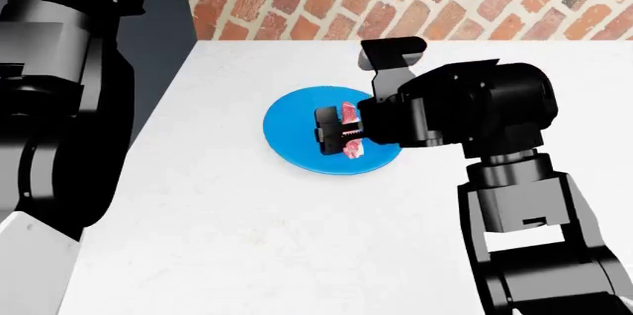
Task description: Place the steak on the rack of the oven.
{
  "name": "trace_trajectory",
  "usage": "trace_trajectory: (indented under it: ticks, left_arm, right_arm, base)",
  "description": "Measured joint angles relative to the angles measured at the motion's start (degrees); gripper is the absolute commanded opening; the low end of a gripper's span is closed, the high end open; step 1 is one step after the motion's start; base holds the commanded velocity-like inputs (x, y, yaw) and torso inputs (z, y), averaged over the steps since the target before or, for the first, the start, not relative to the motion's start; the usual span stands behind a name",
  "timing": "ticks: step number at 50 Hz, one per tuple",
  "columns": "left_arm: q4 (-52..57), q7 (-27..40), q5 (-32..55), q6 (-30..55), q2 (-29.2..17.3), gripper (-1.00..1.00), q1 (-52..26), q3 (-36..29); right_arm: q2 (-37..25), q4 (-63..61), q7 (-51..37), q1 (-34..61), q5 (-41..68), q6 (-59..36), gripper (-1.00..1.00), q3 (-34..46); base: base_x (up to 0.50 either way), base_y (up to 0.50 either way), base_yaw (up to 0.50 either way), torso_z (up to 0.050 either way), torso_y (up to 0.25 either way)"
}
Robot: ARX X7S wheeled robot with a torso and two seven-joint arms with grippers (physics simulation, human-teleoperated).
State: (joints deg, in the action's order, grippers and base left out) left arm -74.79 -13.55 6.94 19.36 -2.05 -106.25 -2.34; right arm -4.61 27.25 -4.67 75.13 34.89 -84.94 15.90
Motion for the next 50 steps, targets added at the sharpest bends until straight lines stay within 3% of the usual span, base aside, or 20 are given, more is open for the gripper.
trace_trajectory:
  ticks: [10,11,50]
  left_arm:
    - [0.0,0.2,-0.3,0.1,0.0,1.0,0.0,0.5]
    - [0.0,0.3,-0.3,0.2,0.0,1.0,0.0,0.5]
    - [0.0,0.3,-1.0,-0.4,0.1,1.0,0.1,2.0]
  right_arm:
    - [-0.2,-0.6,-0.4,-0.3,0.6,0.2,1.0,0.6]
    - [-0.3,-0.6,-0.4,-0.3,0.6,0.2,-1.0,0.7]
    - [-1.0,0.6,-1.7,4.3,4.5,4.1,-1.0,-0.7]
  base:
    - [0.0,0.0,0.0,0.0,0.0]
    - [0.0,0.0,0.0,0.0,0.0]
    - [0.0,0.0,0.0,0.0,0.0]
